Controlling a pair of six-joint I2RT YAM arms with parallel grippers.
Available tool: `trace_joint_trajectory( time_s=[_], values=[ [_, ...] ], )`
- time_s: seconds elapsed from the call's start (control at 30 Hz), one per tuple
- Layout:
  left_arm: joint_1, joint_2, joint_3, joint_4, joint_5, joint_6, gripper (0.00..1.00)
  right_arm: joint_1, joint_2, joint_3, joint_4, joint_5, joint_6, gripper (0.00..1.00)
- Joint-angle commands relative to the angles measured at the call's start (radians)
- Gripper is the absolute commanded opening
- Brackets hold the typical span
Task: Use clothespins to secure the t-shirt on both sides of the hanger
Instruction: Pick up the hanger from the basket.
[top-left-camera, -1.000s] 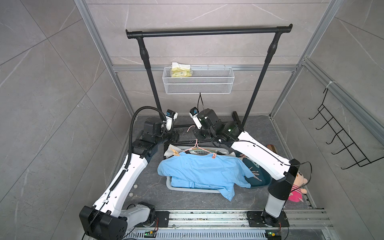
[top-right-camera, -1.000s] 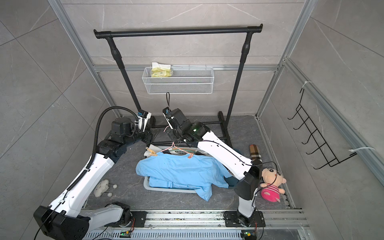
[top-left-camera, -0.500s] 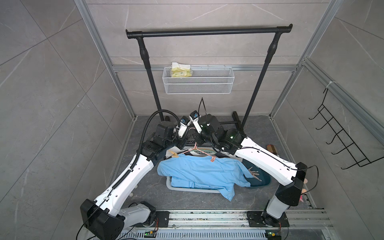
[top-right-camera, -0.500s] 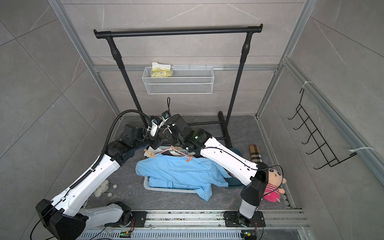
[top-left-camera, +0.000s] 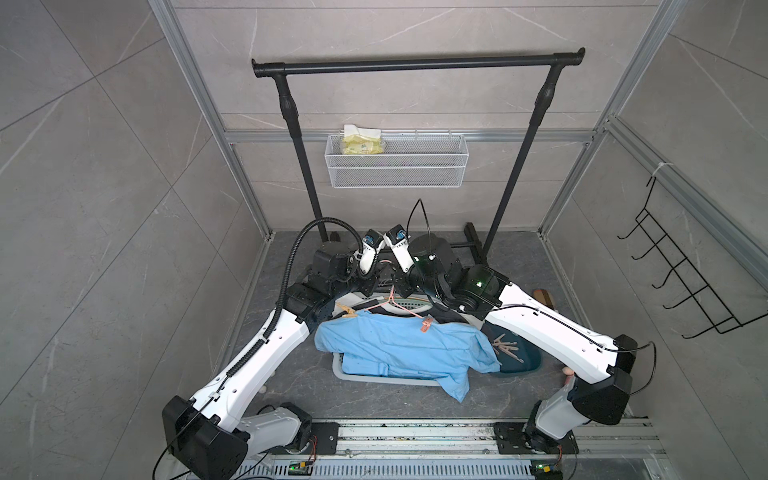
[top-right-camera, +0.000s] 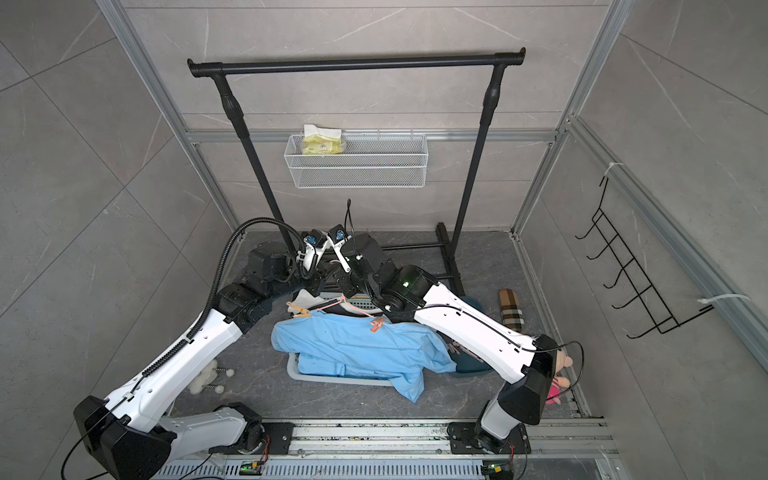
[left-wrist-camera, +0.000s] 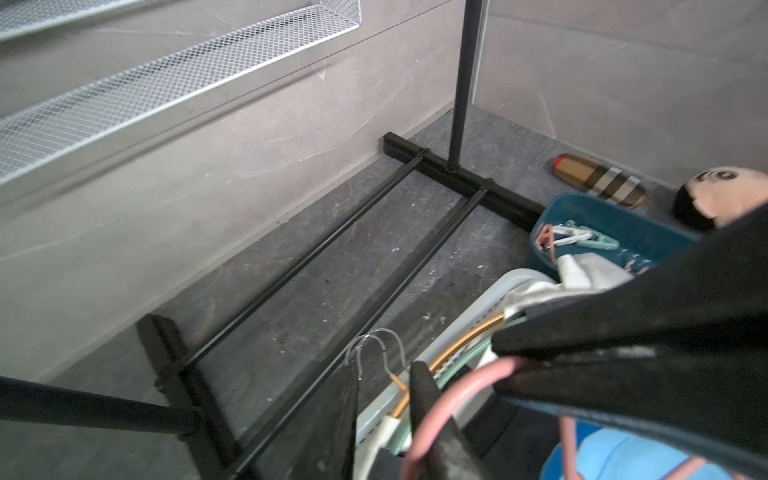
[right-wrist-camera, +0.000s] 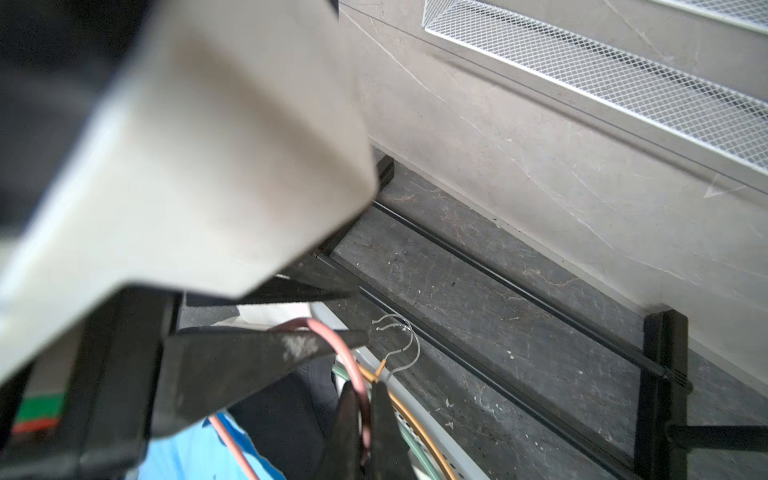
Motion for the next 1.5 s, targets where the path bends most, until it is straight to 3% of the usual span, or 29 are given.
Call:
trace_joint_trajectory(
  time_s=[0.0,0.03,0.13,0.17,0.23,0.33,0.5,1.03,1.3,1.4,1.47],
  values=[
    [0.002,-0.039,0.003,0.097,0.074,-0.015,0.06,0.006,-0.072,-0.024,0.041,-0.042,0.018,0.00],
    [0.002,-0.050,0.000,0.112,0.090,-0.029,0.01,0.006,-0.091,-0.030,0.043,-0.061,0.012,0.01],
    [0.002,-0.086,-0.016,0.164,0.154,-0.048,0.00,0.005,-0.150,-0.049,0.061,-0.112,-0.009,0.12],
    [0.002,-0.095,-0.020,0.175,0.167,-0.050,0.00,0.005,-0.165,-0.046,0.058,-0.120,-0.016,0.20],
    [0.002,-0.115,-0.026,0.196,0.173,-0.051,0.00,0.005,-0.194,-0.030,0.030,-0.116,-0.034,0.45],
    [0.001,-0.138,-0.038,0.210,0.172,-0.024,0.00,0.005,-0.253,-0.037,-0.003,-0.061,-0.098,0.63],
    [0.001,-0.154,-0.036,0.197,0.180,0.013,0.00,0.005,-0.389,-0.103,-0.051,0.054,-0.215,0.68],
    [0.002,-0.224,-0.004,0.173,0.280,0.023,0.00,-0.017,-0.852,-0.569,-0.086,-0.069,-0.381,0.85],
    [0.002,-0.270,-0.008,0.169,0.306,0.017,0.00,-0.096,-0.838,-0.650,-0.142,-0.215,-0.397,0.95],
    [0.002,-0.284,-0.008,0.168,0.330,0.003,0.00,-0.196,-0.783,-0.631,-0.134,-0.282,-0.414,0.98],
    [0.003,-0.294,-0.010,0.168,0.340,0.002,0.00,-0.290,-0.726,-0.596,-0.142,-0.400,-0.425,0.97]
  ],
)
